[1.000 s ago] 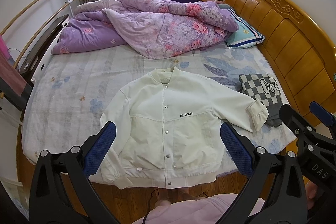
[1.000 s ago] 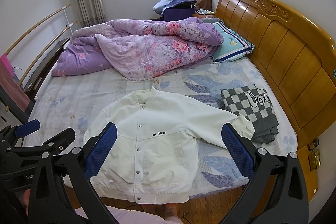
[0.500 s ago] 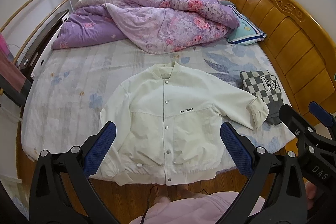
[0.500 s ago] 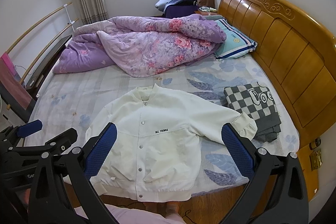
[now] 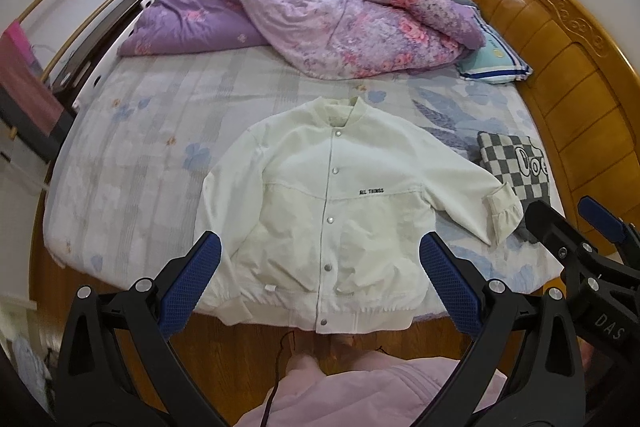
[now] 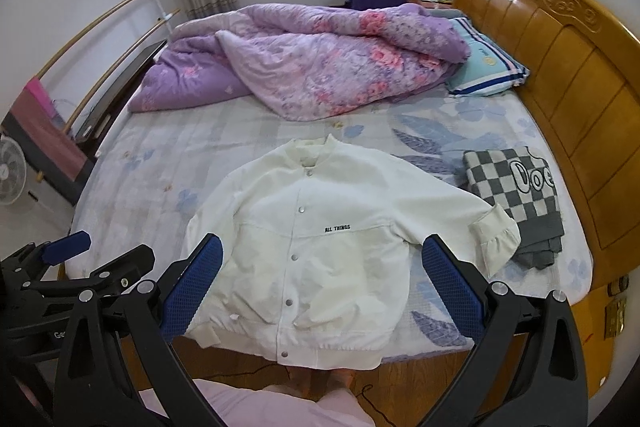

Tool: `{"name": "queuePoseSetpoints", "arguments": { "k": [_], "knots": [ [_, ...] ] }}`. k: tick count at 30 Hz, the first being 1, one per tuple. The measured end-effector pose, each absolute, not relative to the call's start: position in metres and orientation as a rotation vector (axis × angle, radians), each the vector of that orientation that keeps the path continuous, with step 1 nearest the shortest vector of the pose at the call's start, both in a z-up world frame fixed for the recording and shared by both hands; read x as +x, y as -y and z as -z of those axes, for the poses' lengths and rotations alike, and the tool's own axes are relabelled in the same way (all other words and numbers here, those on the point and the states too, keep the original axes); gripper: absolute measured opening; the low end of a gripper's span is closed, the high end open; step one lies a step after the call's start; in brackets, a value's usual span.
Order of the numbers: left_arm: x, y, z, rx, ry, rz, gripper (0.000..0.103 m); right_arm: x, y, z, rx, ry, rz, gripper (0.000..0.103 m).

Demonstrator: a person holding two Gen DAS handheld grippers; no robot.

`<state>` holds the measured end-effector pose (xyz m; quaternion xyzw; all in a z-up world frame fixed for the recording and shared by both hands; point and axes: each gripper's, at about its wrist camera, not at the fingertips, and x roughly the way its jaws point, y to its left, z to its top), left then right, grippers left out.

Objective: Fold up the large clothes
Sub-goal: 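Lower the left gripper to the jacket's sleeve cuff and close on it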

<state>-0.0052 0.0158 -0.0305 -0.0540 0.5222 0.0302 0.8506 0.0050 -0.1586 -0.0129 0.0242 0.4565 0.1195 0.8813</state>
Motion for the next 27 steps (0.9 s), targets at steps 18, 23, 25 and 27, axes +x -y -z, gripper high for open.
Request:
{"name": "queuePoseSetpoints", "arguments": {
  "k": [18,23,25,27],
  "knots": [
    [-0.048,-0.038,0.067,-0.236,-1.243,-0.291,0.1,0.004,0.122,0.051,-0.103,-1.057,-0.554,0.097],
    [-0.058,-0.043,0.1,-0.272,-1.395,-0.335,0.1,0.001,0.105,0.073,-0.156,-1.116,-0.623,0.097],
    [-0.064,-0.047,0.114,-0.288,-1.431,-0.356,0.1,0.001,0.097,0.082,-0.164,-1.139,-0.648,0.097],
    [-0.071,-0.054,0.129,-0.311,-1.454,-0.371,0.1,0.002,0.089,0.091,-0.182,-1.16,-0.665,0.097]
  ]
}}
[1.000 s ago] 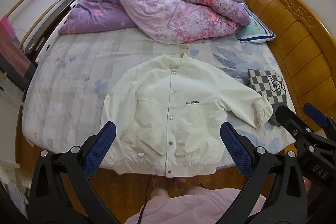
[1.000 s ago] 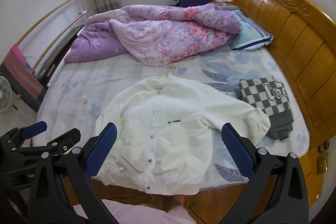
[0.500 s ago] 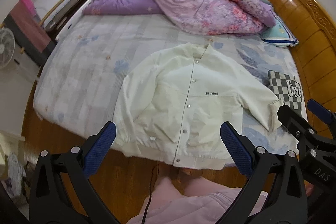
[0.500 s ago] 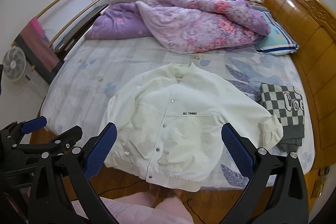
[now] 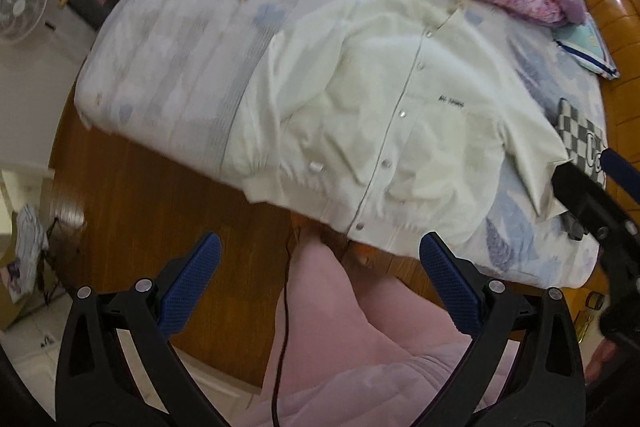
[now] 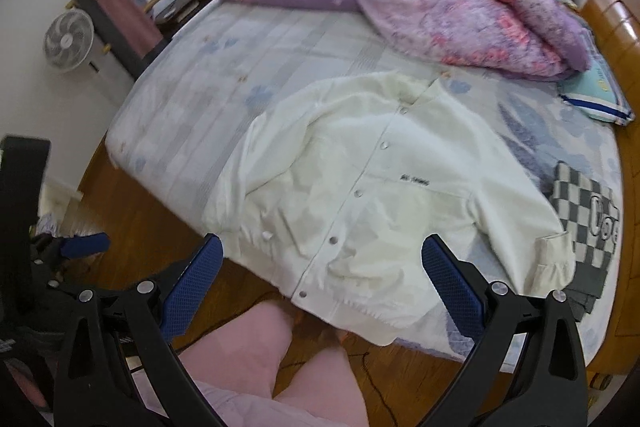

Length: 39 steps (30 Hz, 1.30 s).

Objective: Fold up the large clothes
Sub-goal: 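Lower the left gripper to the jacket's sleeve cuff and close on it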

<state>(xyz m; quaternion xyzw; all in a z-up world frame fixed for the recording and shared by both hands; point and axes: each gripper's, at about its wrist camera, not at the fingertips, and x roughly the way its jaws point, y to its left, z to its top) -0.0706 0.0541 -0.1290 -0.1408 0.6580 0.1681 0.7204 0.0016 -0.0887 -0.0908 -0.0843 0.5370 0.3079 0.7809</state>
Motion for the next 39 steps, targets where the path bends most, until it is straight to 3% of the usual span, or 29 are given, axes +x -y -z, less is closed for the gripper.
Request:
{"name": "queuePoseSetpoints", "arguments": {
  "k": [8,16,26,31,32,33,34,36,38,39],
  "knots": [
    [-0.082,-0.102,0.196,-0.468,-1.451,-0.377,0.099,0.012,0.05,0.147,-0.287,-1.275,-0.65,0.097],
    [-0.094,-0.17,0.311,-0.888,-1.469,-0.284,0.099,0.025,0.02,0.215,-0.336,-1.43,-0.549,0.097],
    [-0.069,-0.205,0.433,-0.672,-1.666,-0.401,0.099,0.05,-0.021,0.306,-0.37,-1.596,-0.438,0.096],
    [-0.055,-0.197,0.457,-0.557,-1.689,-0.367,0.098,0.059,-0.036,0.332,-0.357,-1.64,-0.394,0.096],
    [-0.054,-0.199,0.461,-0.562,-1.689,-0.377,0.092,0.059,-0.039,0.336,-0.359,-1.653,-0.392,0.096],
    [-0.054,-0.204,0.467,-0.562,-1.704,-0.396,0.08,0.059,-0.041,0.34,-0.361,-1.663,-0.393,0.096],
    [-0.056,-0.21,0.475,-0.578,-1.735,-0.398,0.05,0.059,-0.042,0.342,-0.366,-1.668,-0.392,0.095],
    [-0.061,-0.227,0.479,-0.717,-1.737,-0.38,0.04,0.057,-0.045,0.343,-0.378,-1.671,-0.393,0.095],
    [-0.062,-0.245,0.466,-0.74,-1.727,-0.388,0.021,0.057,-0.048,0.341,-0.377,-1.67,-0.401,0.095],
    [-0.061,-0.254,0.456,-0.727,-1.725,-0.395,0.017,0.057,-0.048,0.34,-0.375,-1.668,-0.406,0.095]
  ]
}}
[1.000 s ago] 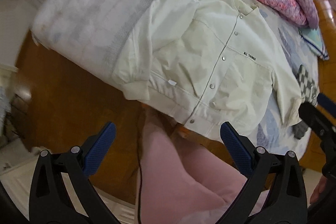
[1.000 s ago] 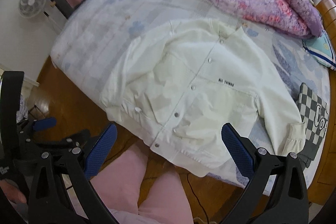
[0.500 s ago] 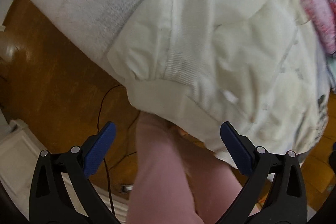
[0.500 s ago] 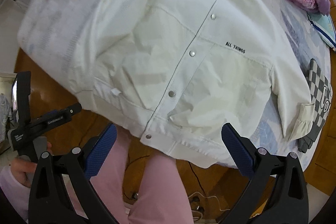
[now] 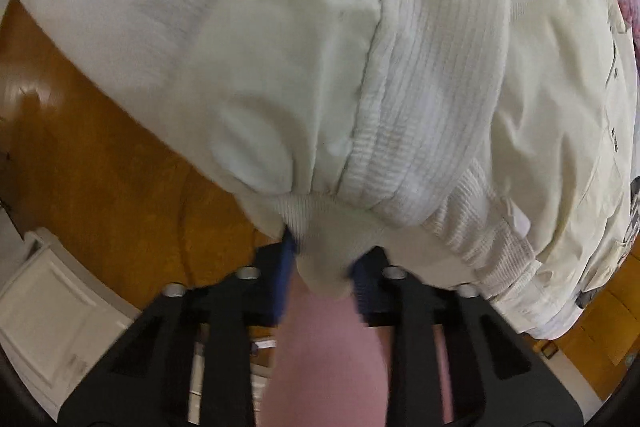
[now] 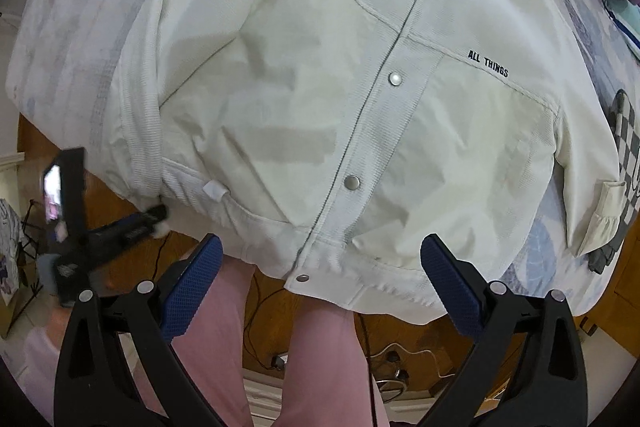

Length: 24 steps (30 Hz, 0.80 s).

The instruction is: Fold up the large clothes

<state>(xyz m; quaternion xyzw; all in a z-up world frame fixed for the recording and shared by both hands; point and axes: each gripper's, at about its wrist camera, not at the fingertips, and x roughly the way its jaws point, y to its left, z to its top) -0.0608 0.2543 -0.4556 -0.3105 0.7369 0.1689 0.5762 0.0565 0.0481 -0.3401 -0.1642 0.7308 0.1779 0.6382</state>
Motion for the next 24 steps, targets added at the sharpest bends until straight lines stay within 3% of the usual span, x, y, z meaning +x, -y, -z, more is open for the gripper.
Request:
{"name": "queuePoseSetpoints", "arguments": {
  "k": [13,21,24],
  "knots": [
    [-0.031,-0.469,0.288,-0.625,-1.44,-0.568,0.01,0.085,-0.072,0.308,-0.334,-1.567,-0.453,0.095],
    [-0.028,-0.53,0.289,-0.697,-1.36,-0.633,0.01,0.101,-0.083,0.304,-0.301,-1.573,-0.404,0.093],
    [-0.017,-0.56,0.28,-0.787,-1.223,-0.604,0.01,0.115,-0.089,0.308,-0.307,-1.569,-0.378,0.091]
  ]
}}
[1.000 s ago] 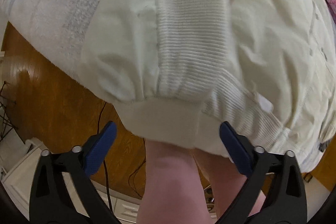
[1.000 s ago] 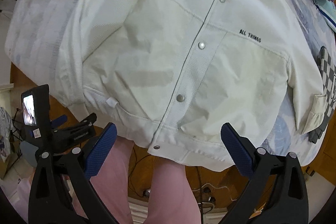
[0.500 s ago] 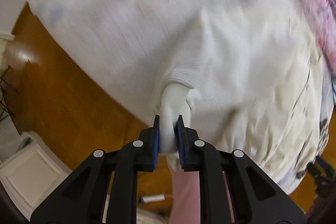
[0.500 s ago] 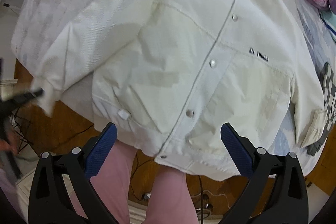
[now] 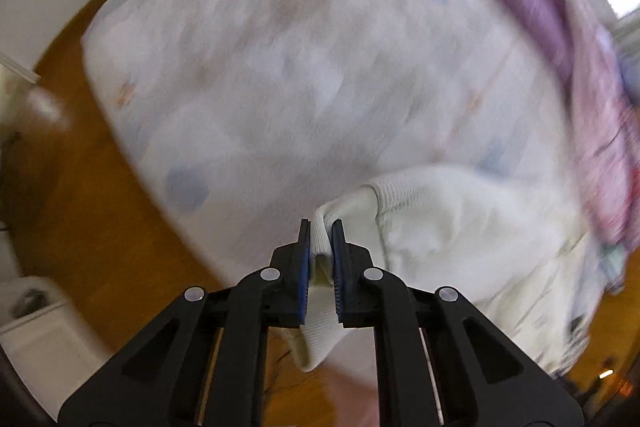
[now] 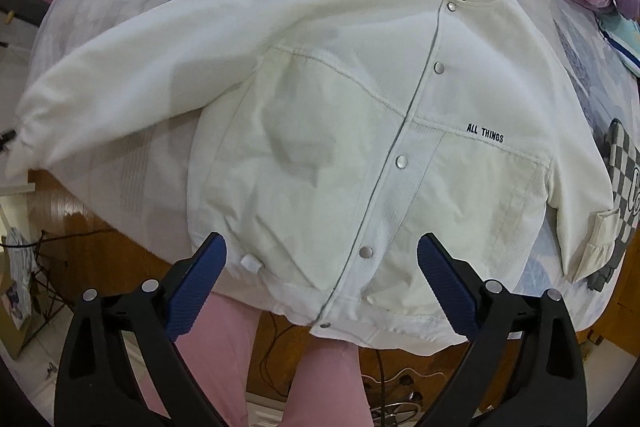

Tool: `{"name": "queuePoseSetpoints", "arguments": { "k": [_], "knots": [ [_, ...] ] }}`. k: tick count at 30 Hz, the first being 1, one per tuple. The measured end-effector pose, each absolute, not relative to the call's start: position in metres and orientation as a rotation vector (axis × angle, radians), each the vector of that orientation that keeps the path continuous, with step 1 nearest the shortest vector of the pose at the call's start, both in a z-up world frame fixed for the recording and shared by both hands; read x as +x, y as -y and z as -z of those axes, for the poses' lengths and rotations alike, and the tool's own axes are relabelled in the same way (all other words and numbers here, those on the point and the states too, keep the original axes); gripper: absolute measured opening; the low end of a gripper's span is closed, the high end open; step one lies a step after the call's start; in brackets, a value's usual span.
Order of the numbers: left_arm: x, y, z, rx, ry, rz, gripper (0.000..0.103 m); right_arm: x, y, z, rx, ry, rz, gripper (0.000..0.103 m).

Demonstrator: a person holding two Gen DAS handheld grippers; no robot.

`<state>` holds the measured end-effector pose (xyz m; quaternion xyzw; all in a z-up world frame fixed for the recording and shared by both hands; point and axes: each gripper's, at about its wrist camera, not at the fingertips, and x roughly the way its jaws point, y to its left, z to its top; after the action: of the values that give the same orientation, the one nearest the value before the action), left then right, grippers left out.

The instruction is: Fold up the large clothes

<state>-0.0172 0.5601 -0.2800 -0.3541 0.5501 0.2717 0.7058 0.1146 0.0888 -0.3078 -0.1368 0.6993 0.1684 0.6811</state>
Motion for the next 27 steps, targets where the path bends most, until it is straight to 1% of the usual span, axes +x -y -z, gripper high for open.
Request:
{"name": "queuePoseSetpoints", "arguments": {
  "k": [2,4,6,8,9,10,11,13,14,16,18,19,21,24,27],
  "knots": [
    [0.009,-0.58,0.27,-0.79,-1.16,-0.585,0.01,0.124,-0.093,0.309,-0.31,-1.557,-0.367,0.082],
    [0.036,-0.594,0.26,-0.723,-1.141,-0.567,0.01,0.139,-0.098,0.311,-0.29,-1.547,-0.369,0.079],
    [0.059,-0.605,0.259,-0.693,-1.136,-0.556,0.01,0.159,-0.104,0.314,-0.244,-1.517,-0.39,0.067],
    [0.074,-0.613,0.272,-0.698,-1.189,-0.555,0.01,0.181,-0.109,0.322,-0.171,-1.523,-0.397,0.038],
    [0.078,-0.618,0.283,-0.702,-1.219,-0.563,0.01,0.195,-0.111,0.328,-0.104,-1.523,-0.405,0.034],
    [0.081,-0.623,0.299,-0.708,-1.264,-0.579,0.01,0.207,-0.112,0.333,-0.06,-1.517,-0.403,0.027],
    [0.08,-0.628,0.317,-0.711,-1.311,-0.594,0.01,0.221,-0.116,0.34,-0.024,-1.508,-0.396,0.015],
    [0.073,-0.635,0.355,-0.757,-1.378,-0.63,0.01,0.246,-0.13,0.356,0.027,-1.501,-0.423,0.009],
    [0.068,-0.636,0.369,-0.783,-1.39,-0.643,0.01,0.257,-0.138,0.367,0.049,-1.504,-0.437,0.008],
    [0.062,-0.634,0.388,-0.806,-1.402,-0.663,0.01,0.275,-0.151,0.4,0.108,-1.544,-0.454,0.007],
    [0.065,-0.626,0.389,-0.799,-1.393,-0.639,0.01,0.285,-0.159,0.434,0.128,-1.611,-0.428,0.005],
    [0.068,-0.622,0.383,-0.795,-1.379,-0.62,0.01,0.289,-0.161,0.459,0.144,-1.673,-0.4,0.005],
    [0.074,-0.615,0.363,-0.795,-1.335,-0.593,0.01,0.293,-0.164,0.485,0.147,-1.736,-0.355,0.001],
    [0.088,-0.592,0.311,-0.753,-1.246,-0.539,0.01,0.298,-0.159,0.491,0.235,-1.762,-0.308,0.0],
    [0.113,-0.55,0.261,-0.686,-1.169,-0.444,0.01,0.298,-0.162,0.49,0.221,-1.762,-0.311,0.0]
  ]
}}
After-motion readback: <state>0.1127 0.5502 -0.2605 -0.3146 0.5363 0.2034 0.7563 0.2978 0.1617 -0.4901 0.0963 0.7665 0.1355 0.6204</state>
